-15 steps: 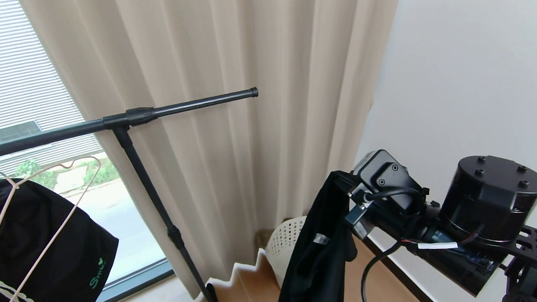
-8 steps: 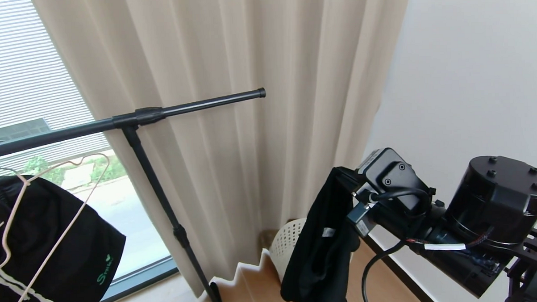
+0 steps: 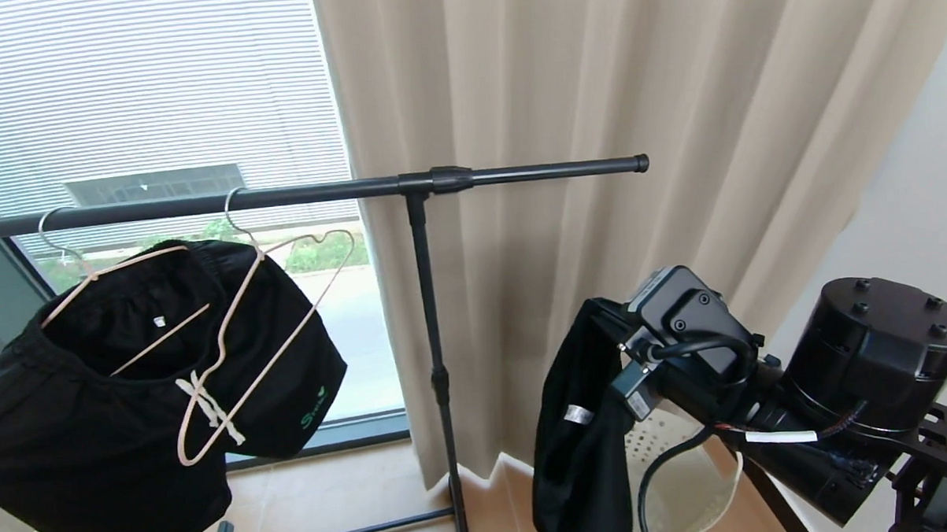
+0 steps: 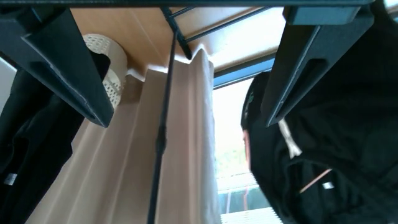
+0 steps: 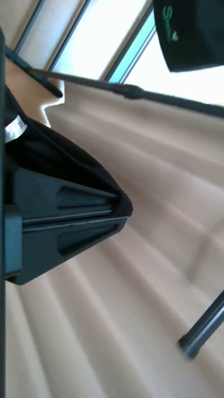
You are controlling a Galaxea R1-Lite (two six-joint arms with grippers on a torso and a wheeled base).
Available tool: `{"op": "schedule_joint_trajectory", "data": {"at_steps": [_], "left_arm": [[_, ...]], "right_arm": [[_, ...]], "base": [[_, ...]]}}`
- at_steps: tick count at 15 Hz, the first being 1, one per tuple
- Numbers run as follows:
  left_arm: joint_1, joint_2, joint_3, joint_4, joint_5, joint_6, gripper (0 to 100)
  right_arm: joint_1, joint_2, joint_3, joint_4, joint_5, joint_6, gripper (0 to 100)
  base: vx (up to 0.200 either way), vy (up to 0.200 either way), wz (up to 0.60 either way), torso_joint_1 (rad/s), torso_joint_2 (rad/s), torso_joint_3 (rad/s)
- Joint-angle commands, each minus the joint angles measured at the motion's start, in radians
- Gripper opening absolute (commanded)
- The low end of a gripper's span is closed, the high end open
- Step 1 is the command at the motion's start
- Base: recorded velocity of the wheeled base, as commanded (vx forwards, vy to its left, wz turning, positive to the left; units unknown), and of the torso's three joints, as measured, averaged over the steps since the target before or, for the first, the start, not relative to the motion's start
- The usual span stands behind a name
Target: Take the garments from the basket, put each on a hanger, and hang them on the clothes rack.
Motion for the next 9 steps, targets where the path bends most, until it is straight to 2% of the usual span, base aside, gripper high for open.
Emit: {"op": "schedule_joint_trajectory", "data": {"at_steps": [1,9], "left_arm": [[0.0,0.001,0.0,0.0,0.0,-0.001,100],[0.0,0.001,0.0,0.0,-0.002,-0.001,100]], "right_arm": [[-0.001,-0.006,0.001,-0.001,0.004,-0.004,0],[-0.001,-0.005,0.003,-0.001,0.007,-0.004,0]], "base": [[0.0,0.2,0.0,0.002,0.0,0.002],[0.0,0.2,0.0,0.001,0.0,0.002]]}}
